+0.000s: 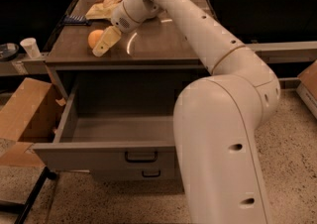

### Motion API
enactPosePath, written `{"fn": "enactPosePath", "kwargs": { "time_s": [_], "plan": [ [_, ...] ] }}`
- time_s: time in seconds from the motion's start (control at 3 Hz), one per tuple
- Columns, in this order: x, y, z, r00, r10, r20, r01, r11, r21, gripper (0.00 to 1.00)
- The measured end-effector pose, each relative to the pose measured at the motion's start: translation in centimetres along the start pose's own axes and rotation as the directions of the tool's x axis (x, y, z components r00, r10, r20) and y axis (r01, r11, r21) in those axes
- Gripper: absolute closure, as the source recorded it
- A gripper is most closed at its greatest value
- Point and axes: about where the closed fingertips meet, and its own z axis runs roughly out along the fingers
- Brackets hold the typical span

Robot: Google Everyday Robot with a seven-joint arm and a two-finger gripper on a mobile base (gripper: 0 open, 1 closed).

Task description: Place orange into top drawer

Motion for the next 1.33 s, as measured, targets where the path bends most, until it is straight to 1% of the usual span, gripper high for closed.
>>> {"fn": "enactPosePath", "kwargs": {
  "time_s": [0.33, 0.67, 1.0, 1.33],
  "plan": [
    [-0.4, 0.1, 0.7, 1.0, -0.001, 0.006, 0.001, 0.9999, -0.01, 0.27],
    [-0.5, 0.1, 0.7, 1.0, -0.002, 0.006, 0.002, 0.9999, -0.01, 0.5],
    [-1.0, 1.2, 1.2, 0.999, -0.03, 0.017, 0.031, 0.999, -0.032, 0.73],
    [-3.0, 4.4, -2.0, 0.99, -0.127, 0.061, 0.128, 0.9918, -0.009, 1.0]
  ]
}}
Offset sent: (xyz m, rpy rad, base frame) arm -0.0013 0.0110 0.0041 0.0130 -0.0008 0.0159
